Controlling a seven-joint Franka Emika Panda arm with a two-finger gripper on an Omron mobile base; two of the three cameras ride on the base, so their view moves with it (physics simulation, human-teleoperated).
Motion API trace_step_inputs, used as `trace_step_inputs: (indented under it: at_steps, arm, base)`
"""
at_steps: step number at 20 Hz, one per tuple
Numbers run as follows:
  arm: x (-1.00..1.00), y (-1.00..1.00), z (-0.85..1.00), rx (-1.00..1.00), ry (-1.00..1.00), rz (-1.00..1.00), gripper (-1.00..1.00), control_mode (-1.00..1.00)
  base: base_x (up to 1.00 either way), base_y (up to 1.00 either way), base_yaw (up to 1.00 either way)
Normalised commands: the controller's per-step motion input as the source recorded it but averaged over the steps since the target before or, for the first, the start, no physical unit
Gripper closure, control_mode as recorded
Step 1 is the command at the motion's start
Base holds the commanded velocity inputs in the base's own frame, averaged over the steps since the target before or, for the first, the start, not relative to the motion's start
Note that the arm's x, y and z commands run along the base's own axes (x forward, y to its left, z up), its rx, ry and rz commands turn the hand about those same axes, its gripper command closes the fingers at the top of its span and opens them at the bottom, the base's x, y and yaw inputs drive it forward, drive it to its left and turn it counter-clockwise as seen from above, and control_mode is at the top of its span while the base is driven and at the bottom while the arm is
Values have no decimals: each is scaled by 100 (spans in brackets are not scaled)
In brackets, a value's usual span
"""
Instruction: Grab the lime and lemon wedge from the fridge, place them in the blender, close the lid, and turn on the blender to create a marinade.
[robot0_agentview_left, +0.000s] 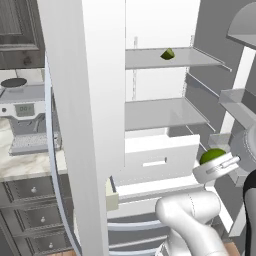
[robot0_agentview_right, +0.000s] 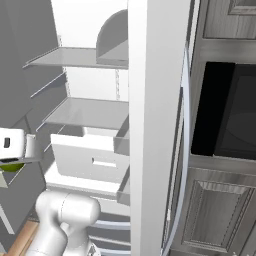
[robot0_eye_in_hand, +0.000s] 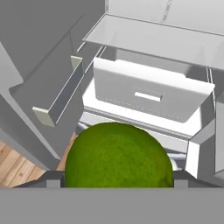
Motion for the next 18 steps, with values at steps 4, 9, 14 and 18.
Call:
trace_step_inputs:
  at_steps: [4,9,14,18]
  arm:
    - [0,0,0,0,0,0,100,-100]
    - [0,0,0,0,0,0,100,-100]
    - [-11,0,0,0,0,0,100,100]
    - [0,0,0,0,0,0,100,100]
  base:
    - [0,0,0]
    - [0,0,0]
    - [-33,-6,5]
    - [-64,-34,9]
